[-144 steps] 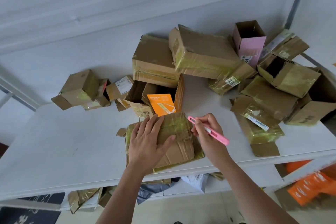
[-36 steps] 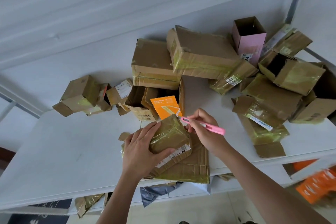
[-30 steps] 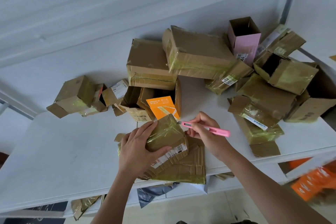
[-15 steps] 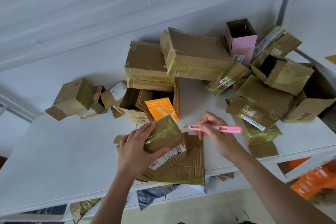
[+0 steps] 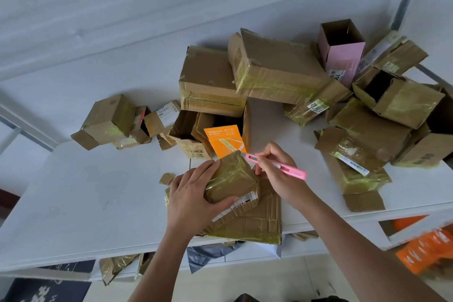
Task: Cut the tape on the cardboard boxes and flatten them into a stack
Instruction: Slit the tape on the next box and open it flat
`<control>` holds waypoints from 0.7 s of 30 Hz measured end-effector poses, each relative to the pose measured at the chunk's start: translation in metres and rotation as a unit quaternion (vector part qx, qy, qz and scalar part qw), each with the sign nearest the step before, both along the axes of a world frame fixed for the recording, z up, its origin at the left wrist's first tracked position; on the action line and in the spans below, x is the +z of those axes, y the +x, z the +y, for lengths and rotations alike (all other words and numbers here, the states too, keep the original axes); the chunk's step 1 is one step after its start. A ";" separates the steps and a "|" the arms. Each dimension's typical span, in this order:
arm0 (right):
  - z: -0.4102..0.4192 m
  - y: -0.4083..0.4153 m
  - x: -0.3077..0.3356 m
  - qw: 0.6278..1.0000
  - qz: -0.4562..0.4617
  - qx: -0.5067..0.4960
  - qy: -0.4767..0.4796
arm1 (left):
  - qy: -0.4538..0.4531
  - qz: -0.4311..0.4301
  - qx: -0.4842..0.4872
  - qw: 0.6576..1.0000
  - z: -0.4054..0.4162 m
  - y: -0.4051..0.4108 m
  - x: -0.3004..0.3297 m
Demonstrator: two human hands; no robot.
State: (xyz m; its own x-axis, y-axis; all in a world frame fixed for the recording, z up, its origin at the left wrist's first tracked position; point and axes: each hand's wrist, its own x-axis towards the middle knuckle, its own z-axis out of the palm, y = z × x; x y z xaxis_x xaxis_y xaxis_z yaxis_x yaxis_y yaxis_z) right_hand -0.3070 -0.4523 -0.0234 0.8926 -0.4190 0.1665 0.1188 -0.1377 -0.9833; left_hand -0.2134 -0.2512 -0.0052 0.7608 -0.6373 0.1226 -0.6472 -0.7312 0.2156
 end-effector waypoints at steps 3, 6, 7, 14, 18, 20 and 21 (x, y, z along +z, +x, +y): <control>-0.007 -0.001 0.007 0.999 0.017 0.028 -0.041 | 0.004 -0.003 -0.001 1.000 -0.001 -0.001 0.000; -0.009 -0.005 0.011 0.996 0.031 0.047 -0.069 | 0.010 -0.001 -0.005 1.000 -0.001 -0.001 0.001; -0.009 -0.008 0.012 0.995 0.031 0.051 -0.076 | 0.010 0.000 -0.007 1.000 -0.001 -0.001 0.001; -0.005 -0.024 0.015 0.991 0.030 0.073 -0.110 | 0.011 0.002 -0.016 1.000 -0.001 -0.006 0.003; -0.003 -0.038 0.010 0.989 0.056 0.087 -0.102 | 0.011 -0.003 -0.019 1.000 -0.001 -0.008 0.003; -0.005 -0.043 0.011 0.989 0.057 0.095 -0.101 | 0.016 -0.008 -0.020 1.000 0.000 -0.012 0.003; -0.006 -0.045 0.013 0.988 0.058 0.100 -0.104 | 0.018 -0.008 -0.021 1.000 0.001 -0.013 0.003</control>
